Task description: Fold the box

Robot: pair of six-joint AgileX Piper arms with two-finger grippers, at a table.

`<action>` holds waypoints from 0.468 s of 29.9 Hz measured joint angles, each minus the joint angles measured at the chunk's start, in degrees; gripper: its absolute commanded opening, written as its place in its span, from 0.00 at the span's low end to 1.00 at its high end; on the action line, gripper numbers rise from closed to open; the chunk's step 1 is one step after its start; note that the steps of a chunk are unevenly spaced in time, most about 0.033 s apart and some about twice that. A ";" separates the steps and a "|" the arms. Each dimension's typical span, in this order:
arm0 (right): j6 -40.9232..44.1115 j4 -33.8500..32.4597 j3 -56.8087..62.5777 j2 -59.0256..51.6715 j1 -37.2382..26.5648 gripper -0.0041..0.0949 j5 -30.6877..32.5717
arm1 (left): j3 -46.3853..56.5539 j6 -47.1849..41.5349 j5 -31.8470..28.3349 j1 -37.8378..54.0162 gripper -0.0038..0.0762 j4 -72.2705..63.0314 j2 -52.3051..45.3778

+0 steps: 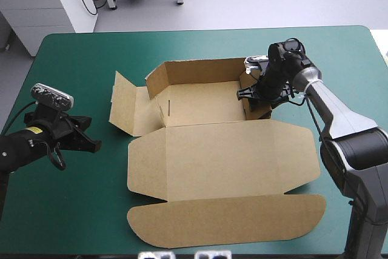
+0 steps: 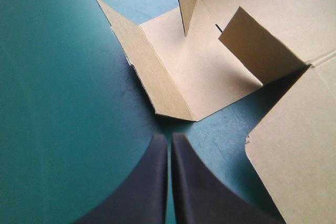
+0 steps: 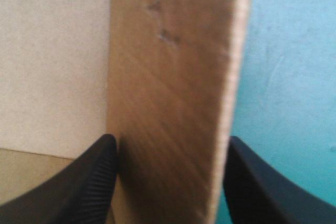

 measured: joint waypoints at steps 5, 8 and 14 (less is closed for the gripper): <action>-3.47 0.93 0.00 -0.01 0.00 0.03 -0.06 | 0.00 -0.05 0.00 0.00 0.06 0.00 0.00; -4.69 0.85 0.00 -0.01 0.00 0.02 -0.23 | 0.00 -0.70 0.00 0.00 0.06 0.00 0.00; -9.01 0.63 0.41 -3.85 -0.37 0.02 0.06 | 0.00 -4.40 -2.13 0.00 0.06 0.07 0.05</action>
